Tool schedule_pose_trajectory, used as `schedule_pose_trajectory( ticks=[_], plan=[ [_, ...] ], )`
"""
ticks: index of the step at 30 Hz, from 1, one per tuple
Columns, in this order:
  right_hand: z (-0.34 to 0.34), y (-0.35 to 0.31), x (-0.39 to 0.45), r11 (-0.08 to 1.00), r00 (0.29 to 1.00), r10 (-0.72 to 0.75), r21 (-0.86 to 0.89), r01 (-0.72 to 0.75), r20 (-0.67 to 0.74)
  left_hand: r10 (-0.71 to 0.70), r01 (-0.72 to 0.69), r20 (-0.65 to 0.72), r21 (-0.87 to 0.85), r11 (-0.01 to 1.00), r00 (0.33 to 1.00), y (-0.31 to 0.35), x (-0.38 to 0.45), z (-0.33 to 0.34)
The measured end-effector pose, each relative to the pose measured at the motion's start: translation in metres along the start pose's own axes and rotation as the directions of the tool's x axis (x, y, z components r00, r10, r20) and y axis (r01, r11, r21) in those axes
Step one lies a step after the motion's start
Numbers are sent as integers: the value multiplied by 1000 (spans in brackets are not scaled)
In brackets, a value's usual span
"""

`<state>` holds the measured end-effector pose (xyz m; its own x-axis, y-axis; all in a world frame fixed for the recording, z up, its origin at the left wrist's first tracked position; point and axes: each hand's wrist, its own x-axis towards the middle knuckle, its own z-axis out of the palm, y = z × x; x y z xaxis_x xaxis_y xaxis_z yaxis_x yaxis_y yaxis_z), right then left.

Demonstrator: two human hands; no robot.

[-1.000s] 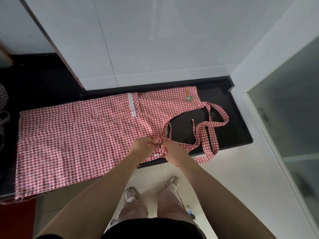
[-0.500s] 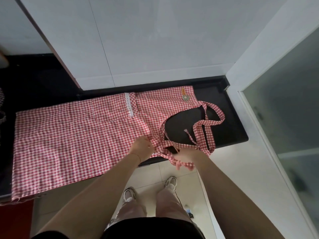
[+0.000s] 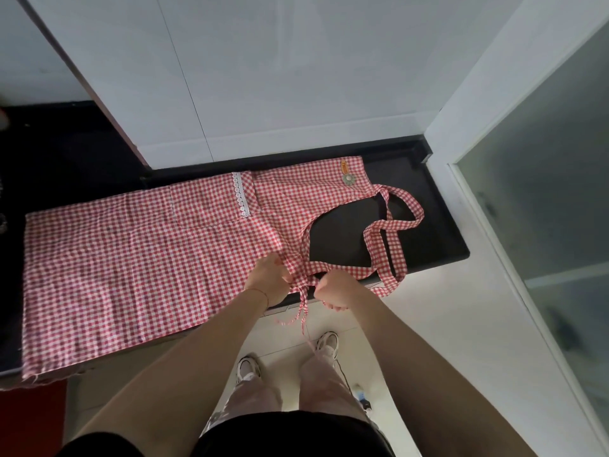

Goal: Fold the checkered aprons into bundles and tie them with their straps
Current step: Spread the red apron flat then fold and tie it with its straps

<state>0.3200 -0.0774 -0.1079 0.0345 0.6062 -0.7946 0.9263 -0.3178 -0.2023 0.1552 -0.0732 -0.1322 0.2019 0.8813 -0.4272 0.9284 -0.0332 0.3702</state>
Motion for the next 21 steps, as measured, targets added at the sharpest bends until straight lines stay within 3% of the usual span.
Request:
schedule_pose_trajectory(
  ticks=[7, 13, 18, 21],
  plan=[
    [39, -23, 4, 997, 960, -60, 27, 70, -273, 72, -67, -65, 76, 995, 995, -7, -5, 5],
    [21, -15, 6, 994, 990, -90, 60, 97, -111, 81, -68, -90, 141, 988, 993, -7, -7, 8],
    [-6, -5, 7, 907, 901, -129, 318, 277, -415, 122, -104, -192, 98, 990, 974, -8, -18, 1],
    [-9, -3, 19, 931, 928, -173, 253, 264, -330, 96, -90, -89, 69, 994, 991, -9, -23, -2]
  ],
)
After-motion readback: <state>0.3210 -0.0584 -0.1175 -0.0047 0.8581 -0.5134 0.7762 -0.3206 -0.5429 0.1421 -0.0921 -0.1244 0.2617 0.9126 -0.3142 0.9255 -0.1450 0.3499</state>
